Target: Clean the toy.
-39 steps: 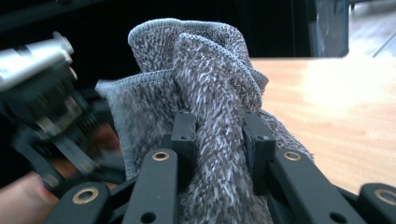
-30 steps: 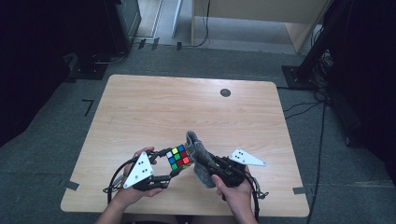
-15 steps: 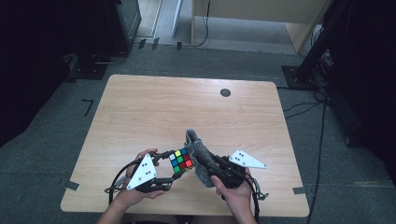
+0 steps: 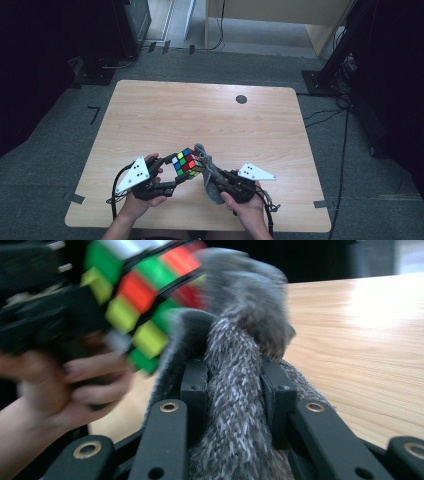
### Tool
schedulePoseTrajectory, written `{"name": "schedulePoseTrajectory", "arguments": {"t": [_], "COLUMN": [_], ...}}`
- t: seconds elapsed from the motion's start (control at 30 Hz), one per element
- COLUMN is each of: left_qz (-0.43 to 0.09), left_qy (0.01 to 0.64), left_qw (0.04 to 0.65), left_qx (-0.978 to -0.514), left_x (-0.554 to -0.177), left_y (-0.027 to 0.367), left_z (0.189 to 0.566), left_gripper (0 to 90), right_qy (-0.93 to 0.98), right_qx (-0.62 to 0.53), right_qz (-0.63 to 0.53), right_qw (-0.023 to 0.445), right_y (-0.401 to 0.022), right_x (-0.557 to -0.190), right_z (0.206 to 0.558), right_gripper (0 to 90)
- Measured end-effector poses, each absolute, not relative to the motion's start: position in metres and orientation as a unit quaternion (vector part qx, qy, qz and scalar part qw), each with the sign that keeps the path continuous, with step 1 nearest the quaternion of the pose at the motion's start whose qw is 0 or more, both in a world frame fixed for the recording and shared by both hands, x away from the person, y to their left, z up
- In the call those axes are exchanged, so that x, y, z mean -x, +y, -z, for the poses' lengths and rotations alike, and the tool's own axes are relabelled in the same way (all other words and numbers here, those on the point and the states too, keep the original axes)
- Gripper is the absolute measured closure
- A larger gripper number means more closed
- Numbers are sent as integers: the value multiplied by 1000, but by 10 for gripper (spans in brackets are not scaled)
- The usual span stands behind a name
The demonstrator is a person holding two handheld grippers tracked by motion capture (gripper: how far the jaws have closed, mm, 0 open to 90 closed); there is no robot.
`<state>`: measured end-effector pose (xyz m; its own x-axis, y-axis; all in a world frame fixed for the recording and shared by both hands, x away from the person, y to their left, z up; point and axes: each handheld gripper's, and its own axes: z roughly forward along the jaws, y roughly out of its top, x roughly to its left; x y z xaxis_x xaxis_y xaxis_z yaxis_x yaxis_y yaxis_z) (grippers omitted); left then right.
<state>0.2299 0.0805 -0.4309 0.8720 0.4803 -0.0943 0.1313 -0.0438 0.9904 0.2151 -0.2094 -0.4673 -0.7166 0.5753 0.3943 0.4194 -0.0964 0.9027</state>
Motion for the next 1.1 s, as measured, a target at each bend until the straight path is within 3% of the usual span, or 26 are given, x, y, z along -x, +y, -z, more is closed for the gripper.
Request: {"name": "schedulePoseTrajectory", "arguments": {"t": [0.23,0.5,0.7,0.93,1.1], "left_qz": [-133,-129,-131,-132,-131], "left_qy": [209,216,217,221,223], "left_qw": [658,658,654,655,652], "left_qx": [-711,-709,-713,-710,-713], "left_x": [-226,-229,-229,-230,-230], "left_y": [75,76,75,78,76], "left_z": [429,431,432,431,433], "left_gripper": [347,347,347,347,347], "right_qy": [711,676,720,694,722], "right_qx": [-321,-356,-311,-339,-305], "right_qz": [-624,-634,-614,-621,-610], "right_qw": [56,124,91,131,120], "right_y": [-183,-204,-185,-195,-183], "right_x": [-207,-208,-206,-207,-203], "right_z": [474,463,473,468,472], "right_gripper": [707,708,702,702,700]}}
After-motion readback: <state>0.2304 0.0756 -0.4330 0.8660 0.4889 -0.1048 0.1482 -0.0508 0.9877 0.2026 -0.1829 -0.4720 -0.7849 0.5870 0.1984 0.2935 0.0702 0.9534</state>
